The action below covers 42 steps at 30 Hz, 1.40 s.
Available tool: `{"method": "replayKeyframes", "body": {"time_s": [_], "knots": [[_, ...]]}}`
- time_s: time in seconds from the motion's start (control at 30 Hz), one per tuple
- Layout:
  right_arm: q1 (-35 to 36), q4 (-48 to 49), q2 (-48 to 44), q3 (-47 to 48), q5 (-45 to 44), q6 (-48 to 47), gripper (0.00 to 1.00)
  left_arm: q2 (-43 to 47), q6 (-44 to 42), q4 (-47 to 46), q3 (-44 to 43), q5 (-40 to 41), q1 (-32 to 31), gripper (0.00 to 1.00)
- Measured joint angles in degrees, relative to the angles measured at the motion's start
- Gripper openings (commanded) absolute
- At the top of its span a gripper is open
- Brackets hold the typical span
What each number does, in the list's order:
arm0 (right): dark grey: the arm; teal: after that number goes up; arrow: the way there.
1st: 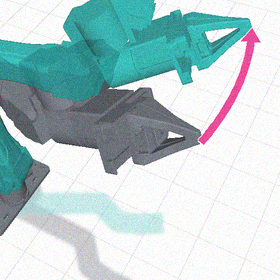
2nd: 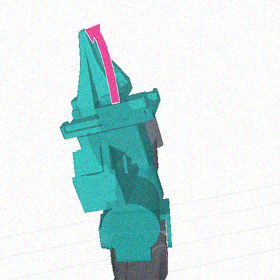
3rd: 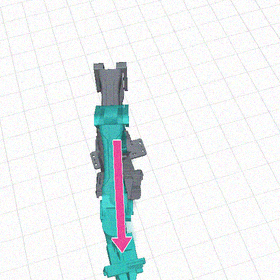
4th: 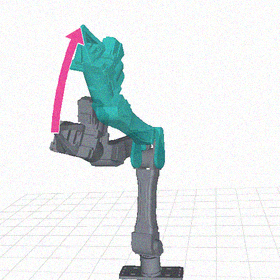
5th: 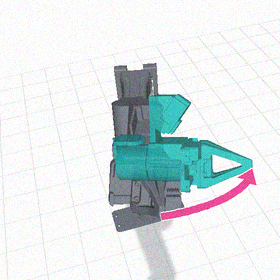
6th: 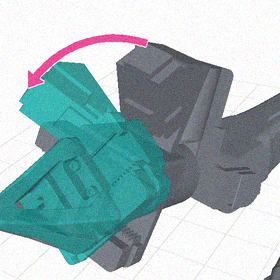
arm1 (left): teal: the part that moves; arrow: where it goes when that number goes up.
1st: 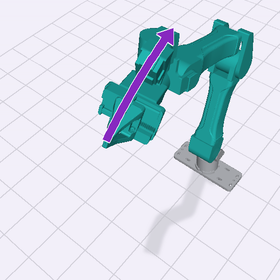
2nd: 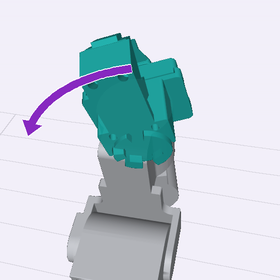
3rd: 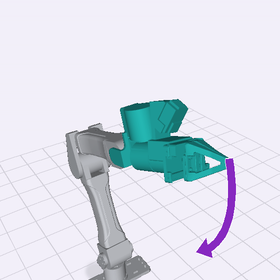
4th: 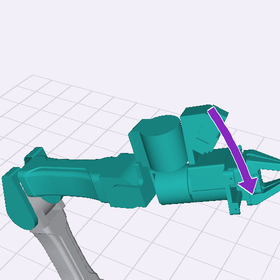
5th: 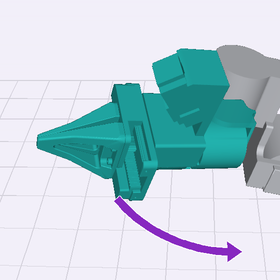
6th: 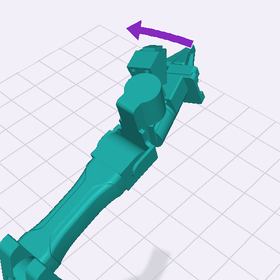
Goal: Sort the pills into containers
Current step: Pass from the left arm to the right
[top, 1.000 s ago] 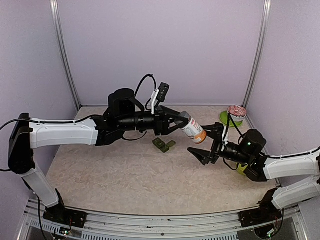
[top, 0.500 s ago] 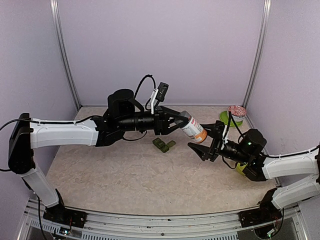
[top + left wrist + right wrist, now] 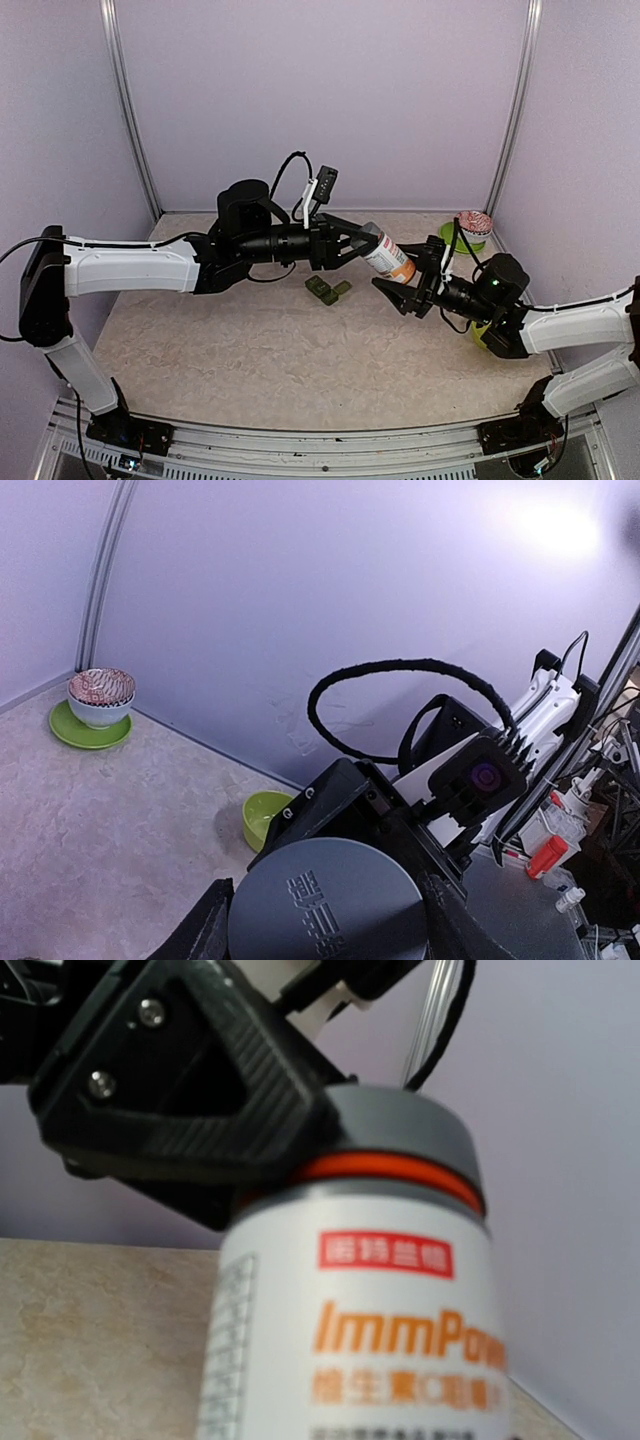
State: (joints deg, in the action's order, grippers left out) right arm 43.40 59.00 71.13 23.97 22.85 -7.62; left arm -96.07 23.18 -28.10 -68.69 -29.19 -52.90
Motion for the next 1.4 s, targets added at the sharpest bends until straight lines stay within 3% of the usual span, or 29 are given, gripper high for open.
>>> {"method": "replayKeyframes", "body": {"time_s": [0.23, 0.37, 0.47, 0.67, 0.87, 0.97, 1.4], "knots": [[0.0, 0.1, 0.8, 0.8, -0.7, 0.2, 0.55, 0.0, 0.1, -0.5, 0.2, -0.1, 0.0, 0.14], [0.0, 0.2, 1.1, 0.9, -1.1, 0.6, 0.41, 0.0, 0.2, -0.6, 0.3, -0.1, 0.0, 0.15], [0.0, 0.3, 1.2, 0.9, -1.0, 0.4, 0.31, 0.0, 0.4, -0.9, 0.4, 0.0, 0.0, 0.27], [0.0, -1.1, 1.2, 1.4, -0.8, 1.1, 0.31, 0.0, 0.5, -2.0, 1.4, 0.1, 0.2, 0.64], [0.0, -5.7, 0.4, 2.4, 1.5, 3.6, 0.3, 1.9, 0.0, -3.8, 6.0, -0.6, 0.9, 0.83], [0.0, -7.7, -0.8, 2.8, 2.6, 5.4, 0.29, 3.9, -1.1, -5.0, 8.9, -2.4, 2.1, 0.98], [0.1, -13.6, -2.9, 6.2, 16.3, 17.8, 0.25, 14.0, -15.7, -6.1, 13.8, -14.6, 3.8, 0.99]]}}
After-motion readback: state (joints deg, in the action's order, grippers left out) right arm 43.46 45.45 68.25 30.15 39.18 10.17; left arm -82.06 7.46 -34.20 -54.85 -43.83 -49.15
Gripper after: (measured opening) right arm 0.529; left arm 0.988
